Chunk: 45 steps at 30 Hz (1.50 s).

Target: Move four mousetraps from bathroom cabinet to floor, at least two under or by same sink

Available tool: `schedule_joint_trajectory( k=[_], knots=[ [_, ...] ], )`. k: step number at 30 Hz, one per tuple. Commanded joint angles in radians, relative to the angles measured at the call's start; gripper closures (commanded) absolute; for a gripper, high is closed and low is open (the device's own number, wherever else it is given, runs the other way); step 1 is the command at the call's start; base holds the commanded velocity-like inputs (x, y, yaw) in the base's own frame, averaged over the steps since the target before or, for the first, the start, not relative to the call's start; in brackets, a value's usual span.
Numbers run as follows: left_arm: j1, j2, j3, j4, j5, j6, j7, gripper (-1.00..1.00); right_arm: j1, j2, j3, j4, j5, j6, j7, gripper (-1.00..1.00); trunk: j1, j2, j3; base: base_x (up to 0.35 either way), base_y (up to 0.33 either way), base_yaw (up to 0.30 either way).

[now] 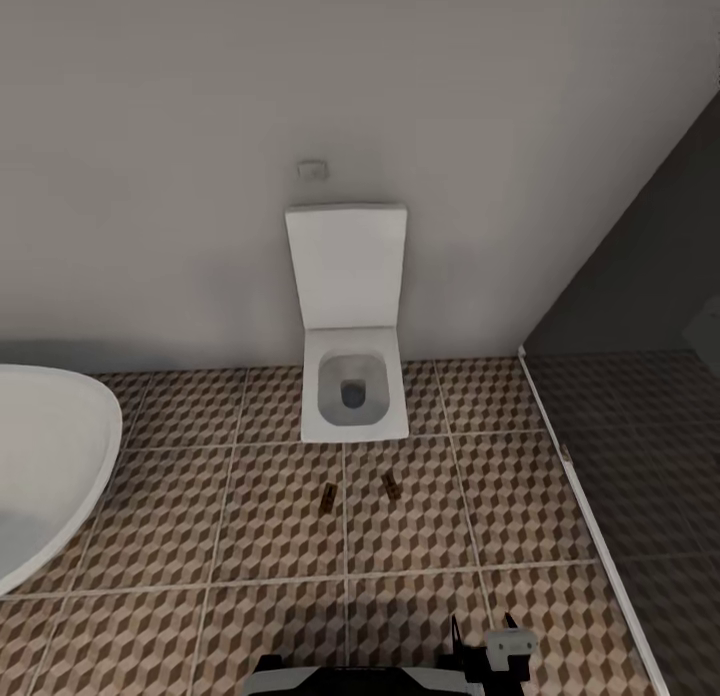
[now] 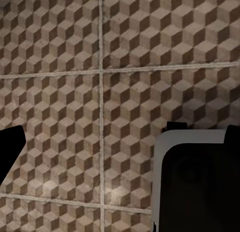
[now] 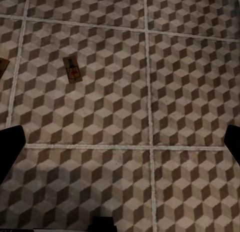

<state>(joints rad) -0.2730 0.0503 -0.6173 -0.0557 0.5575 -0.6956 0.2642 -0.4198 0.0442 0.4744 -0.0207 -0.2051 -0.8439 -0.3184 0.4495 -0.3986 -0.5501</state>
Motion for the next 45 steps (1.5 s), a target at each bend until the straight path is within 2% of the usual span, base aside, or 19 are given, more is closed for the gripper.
schedule_joint_trajectory(
  k=[1, 45],
  knots=[
    [0.0, 0.0, -0.009, -0.001, 0.002, -0.001, 0.007, -1.0, -0.001, 0.0, 0.009, 0.001, -0.008, -0.003, -0.003, -1.0, 0.001, -0.001, 0.001, 0.0, 0.0, 0.0],
    [0.0, -0.009, -0.009, 0.013, 0.002, -0.001, 0.007, -1.0, 0.0, 0.0, 0.009, 0.001, -0.008, -0.003, -0.002, -1.0, 0.001, -0.001, 0.072, 0.0, 0.0, 0.0]
  ],
)
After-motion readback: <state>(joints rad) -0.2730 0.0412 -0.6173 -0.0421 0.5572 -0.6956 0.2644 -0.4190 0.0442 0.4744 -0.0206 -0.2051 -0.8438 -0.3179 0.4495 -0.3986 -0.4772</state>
